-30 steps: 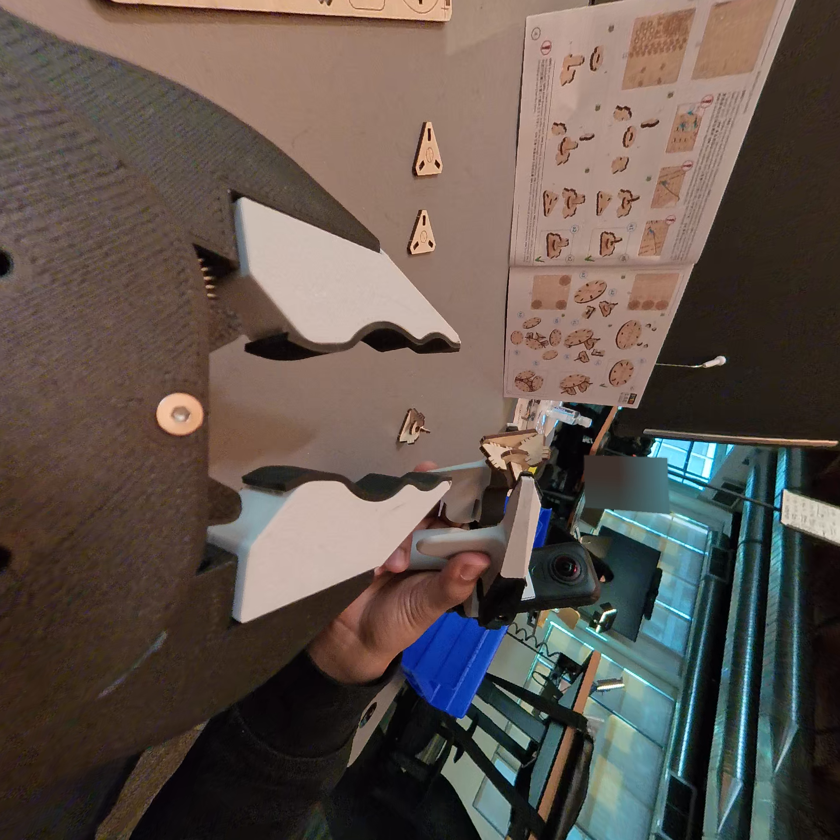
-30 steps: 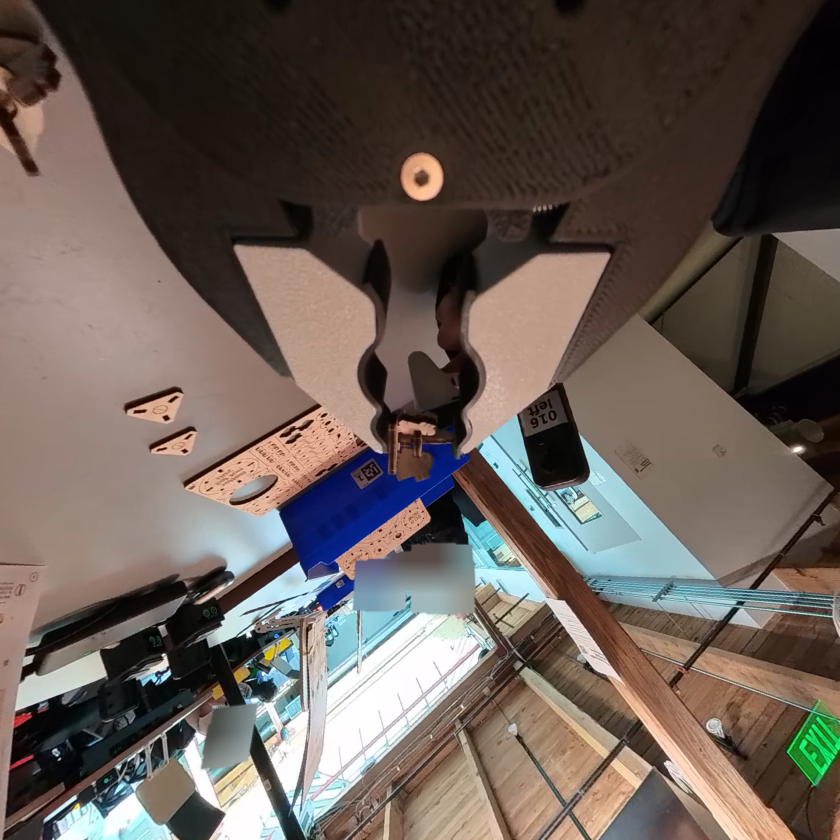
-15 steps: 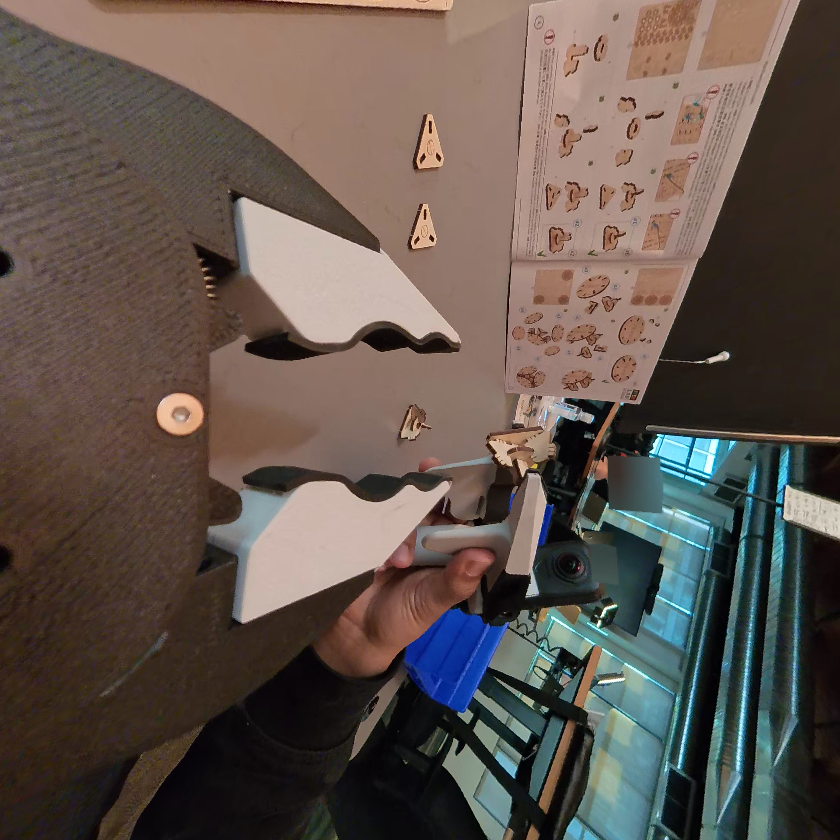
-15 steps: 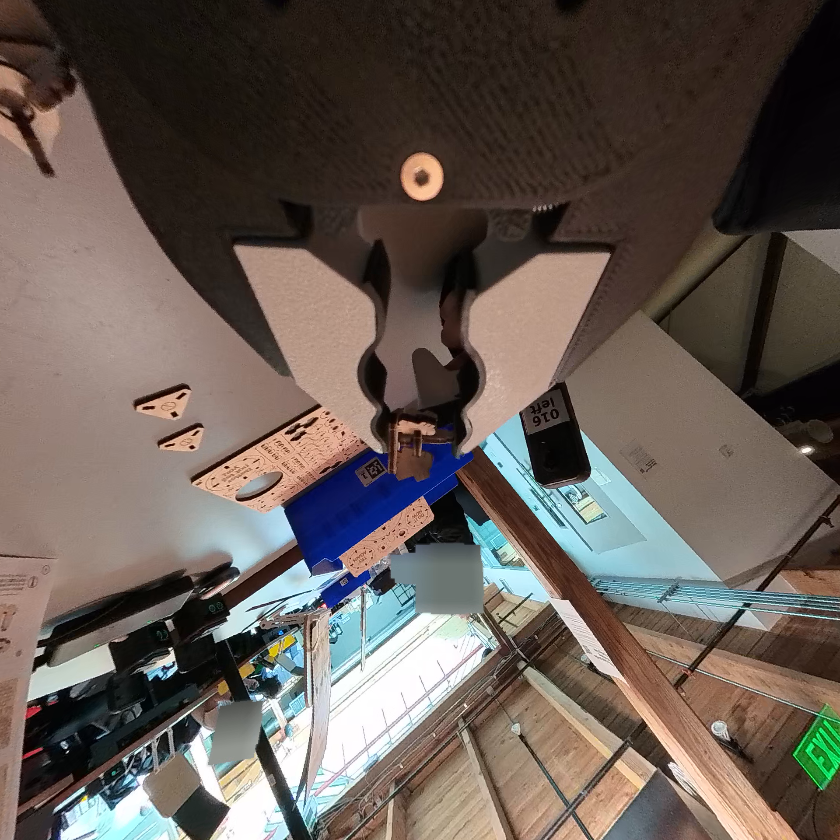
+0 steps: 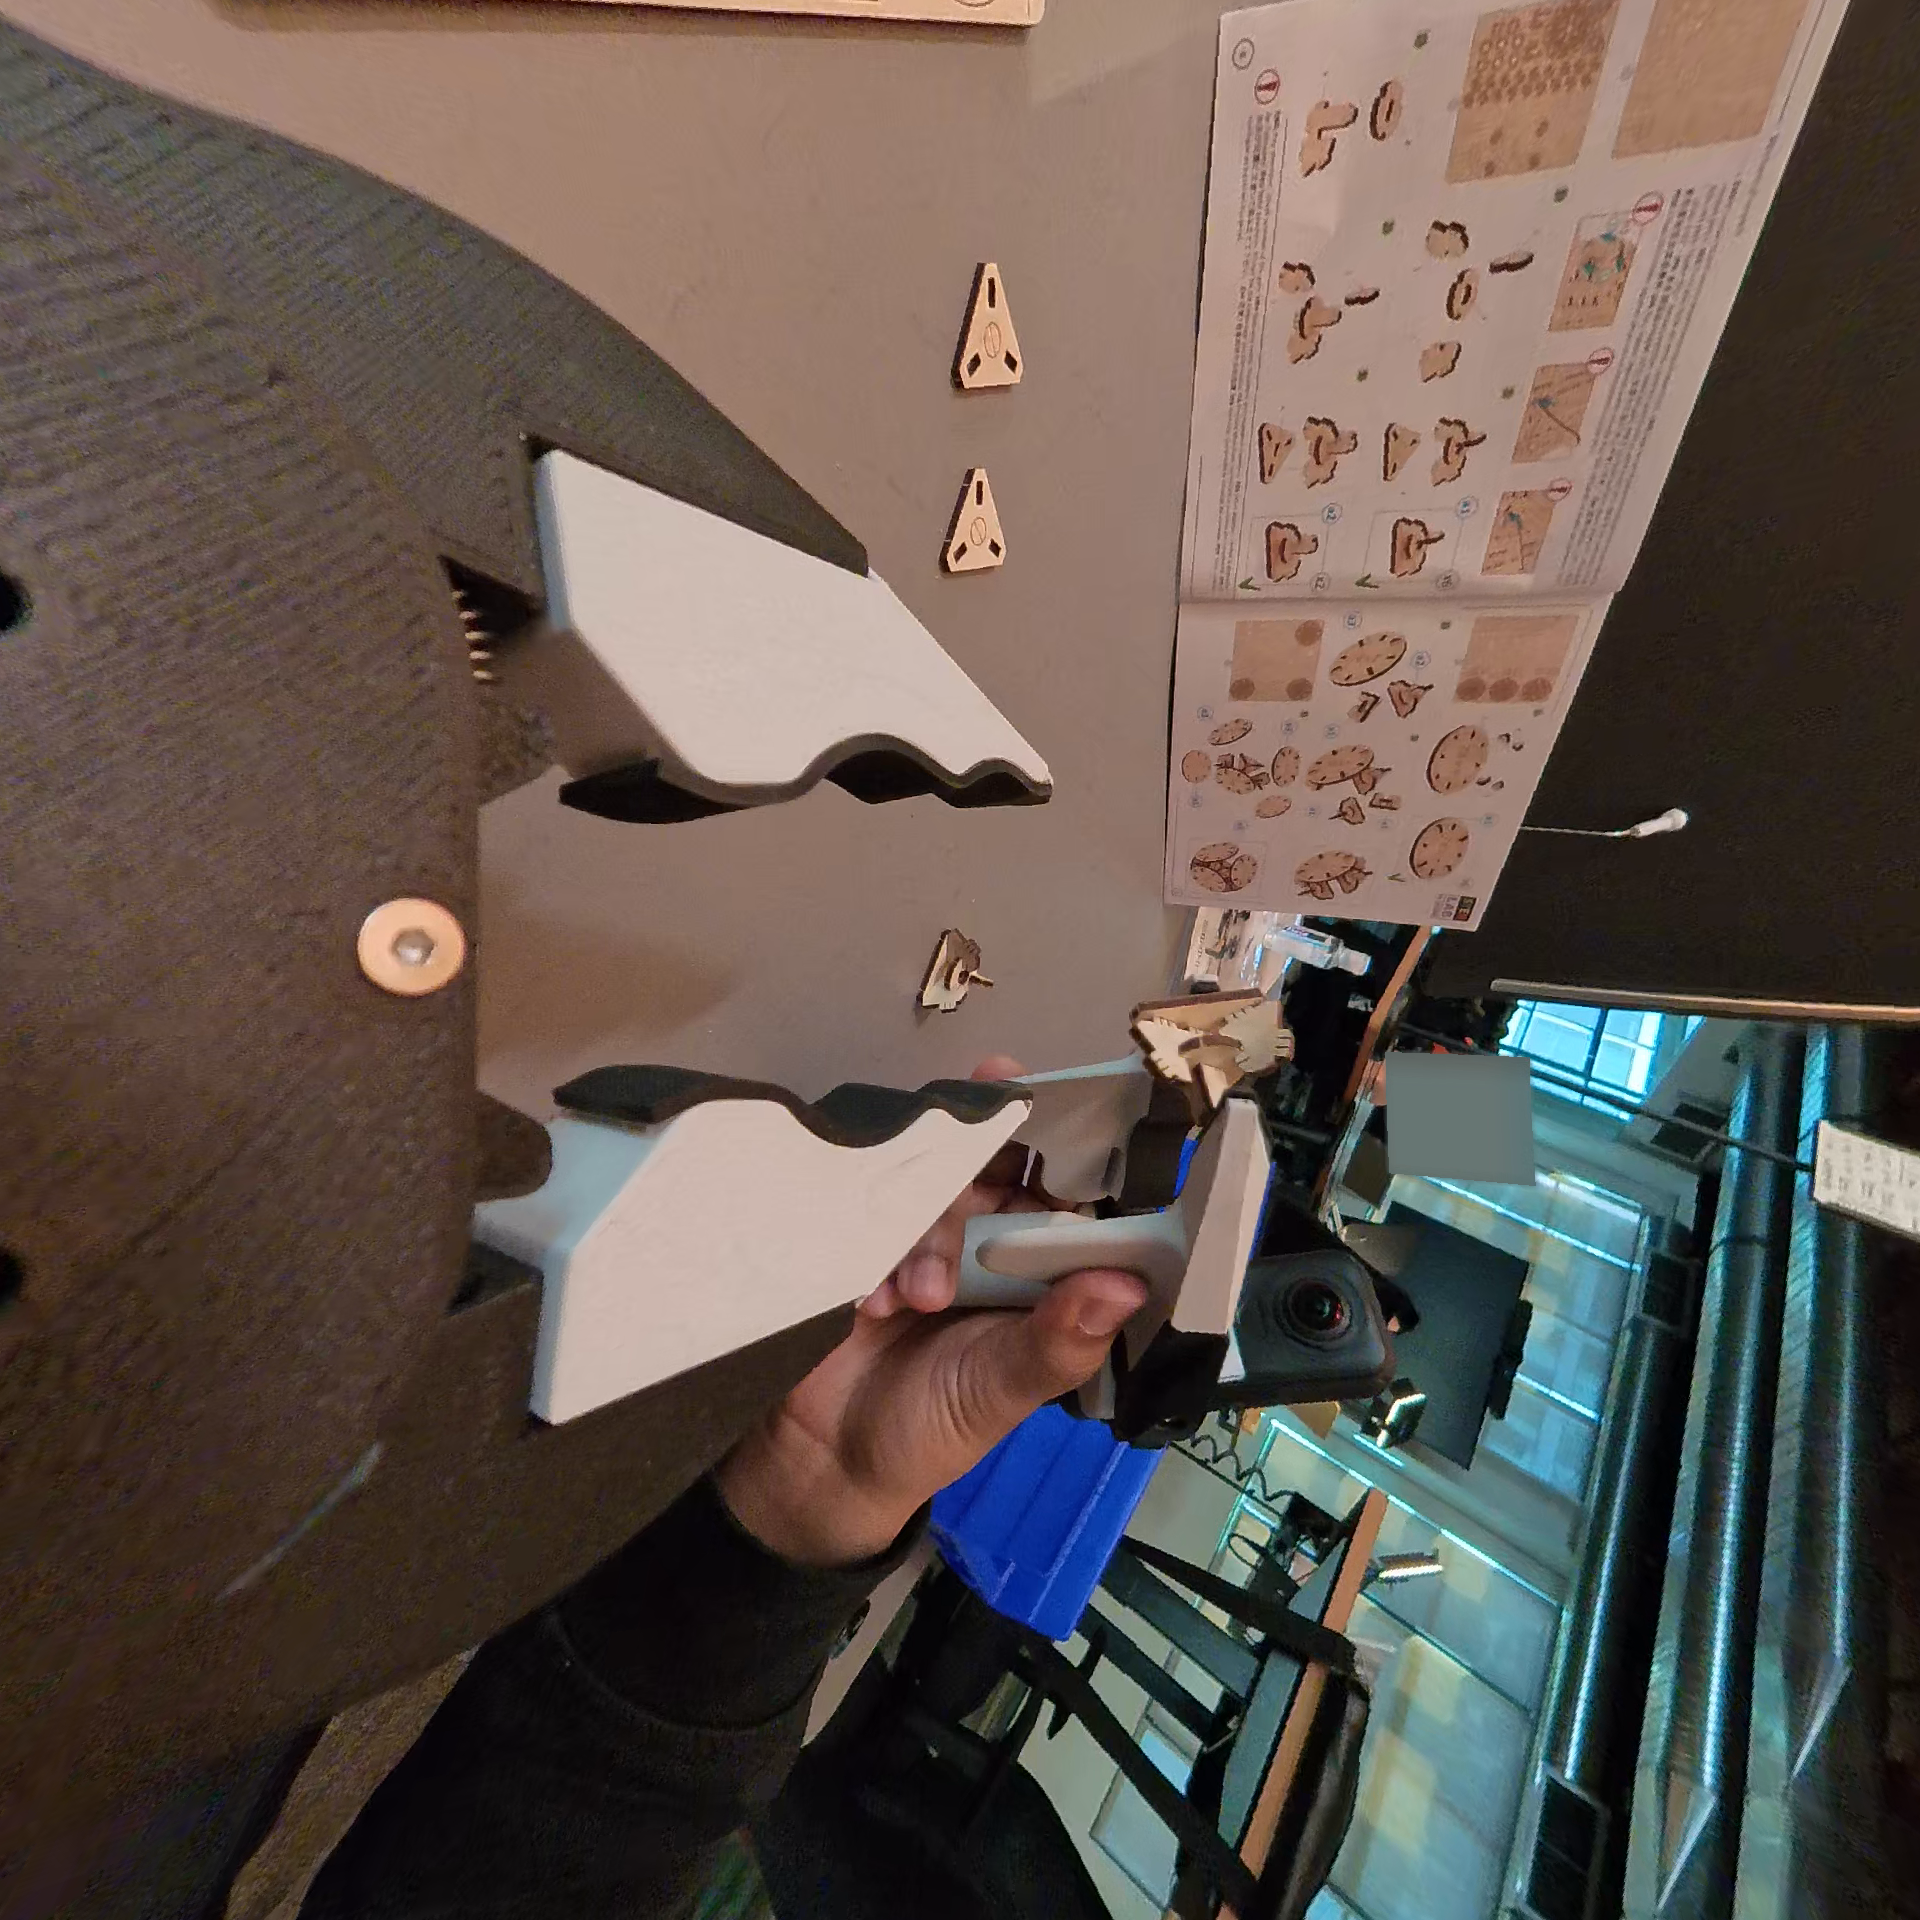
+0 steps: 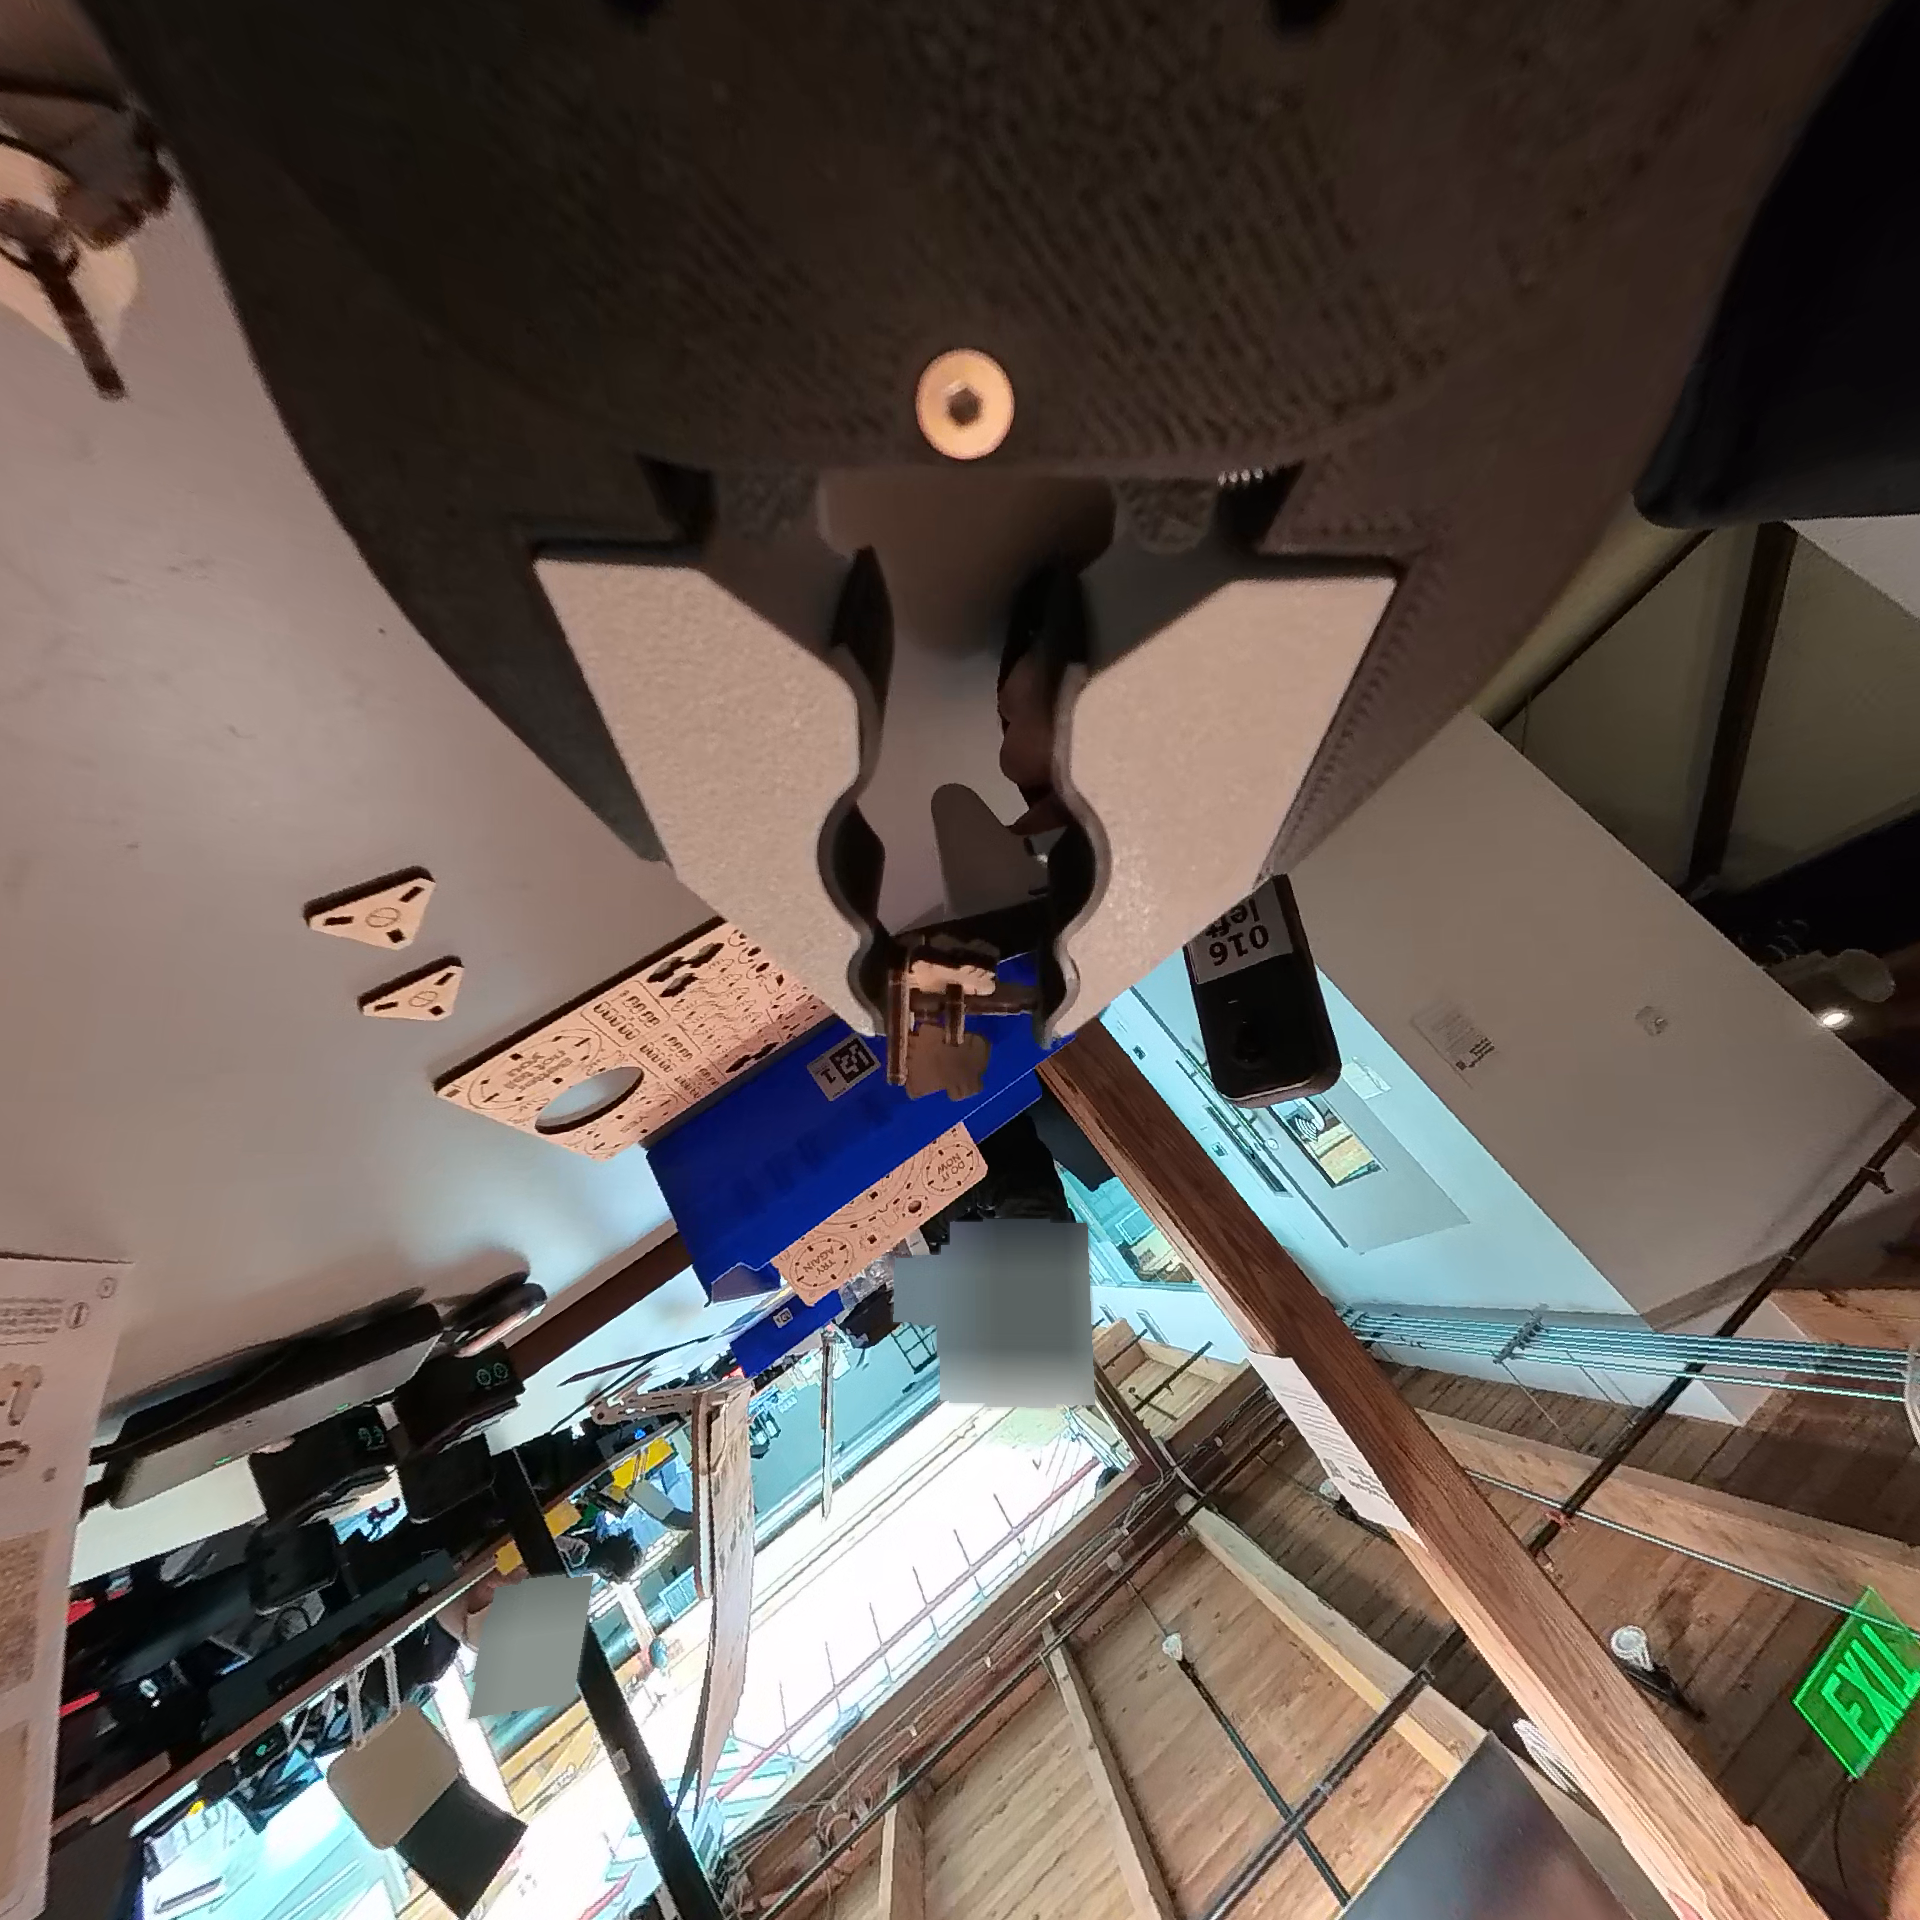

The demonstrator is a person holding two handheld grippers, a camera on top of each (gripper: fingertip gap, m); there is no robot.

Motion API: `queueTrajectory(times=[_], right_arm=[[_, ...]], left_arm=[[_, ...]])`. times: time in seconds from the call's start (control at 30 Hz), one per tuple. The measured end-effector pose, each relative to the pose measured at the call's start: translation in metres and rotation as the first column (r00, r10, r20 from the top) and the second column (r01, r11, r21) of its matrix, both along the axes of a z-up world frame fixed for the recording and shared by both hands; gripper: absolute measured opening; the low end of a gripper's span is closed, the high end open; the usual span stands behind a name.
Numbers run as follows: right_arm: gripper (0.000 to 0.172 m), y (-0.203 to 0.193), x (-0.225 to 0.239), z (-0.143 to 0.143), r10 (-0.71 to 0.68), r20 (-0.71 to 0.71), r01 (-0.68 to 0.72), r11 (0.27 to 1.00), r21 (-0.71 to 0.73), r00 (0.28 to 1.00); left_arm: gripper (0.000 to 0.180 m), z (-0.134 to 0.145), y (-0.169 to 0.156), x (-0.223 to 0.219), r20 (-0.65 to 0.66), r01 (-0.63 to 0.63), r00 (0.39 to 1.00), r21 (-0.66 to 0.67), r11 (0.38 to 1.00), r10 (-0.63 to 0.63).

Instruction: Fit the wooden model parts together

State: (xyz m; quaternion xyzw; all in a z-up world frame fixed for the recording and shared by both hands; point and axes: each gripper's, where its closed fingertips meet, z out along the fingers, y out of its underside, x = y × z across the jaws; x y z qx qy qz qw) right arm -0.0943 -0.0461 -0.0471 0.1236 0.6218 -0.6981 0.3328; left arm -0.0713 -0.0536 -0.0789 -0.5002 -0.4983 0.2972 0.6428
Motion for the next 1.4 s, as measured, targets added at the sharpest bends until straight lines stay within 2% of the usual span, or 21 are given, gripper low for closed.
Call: queueTrajectory(times=[0.7, 0.97, 1.1, 1.2, 1.4], right_arm=[[0.026, -0.006, -0.002, -0.015, 0.001, 0.002, -0.001, 0.999, 0.052, 1.000], [0.025, 0.003, -0.016, -0.005, -0.088, -0.025, 0.088, 0.996, -0.010, 0.996], [0.025, 0.000, -0.019, -0.015, -0.089, -0.025, 0.090, 0.996, 0.025, 0.996], [0.025, -0.005, -0.016, -0.025, -0.075, -0.055, 0.079, 0.994, 0.069, 0.996], [0.025, -0.004, -0.005, -0.019, -0.035, -0.085, 0.038, 0.999, 0.026, 0.996]], left_arm=[[0.052, 0.001, 0.000, 0.001, -0.004, 0.013, 1.000, 0.021, 1.000, -0.013], [0.055, 0.002, 0.021, 0.002, -0.013, 0.136, 0.991, -0.002, 0.991, -0.136], [0.056, 0.005, 0.034, 0.006, -0.041, 0.210, 0.977, -0.013, 0.978, -0.210], [0.057, 0.007, 0.042, 0.010, -0.051, 0.278, 0.959, 0.011, 0.960, -0.277], [0.057, 0.012, 0.040, 0.014, -0.087, 0.315, 0.948, 0.102, 0.943, -0.307]])
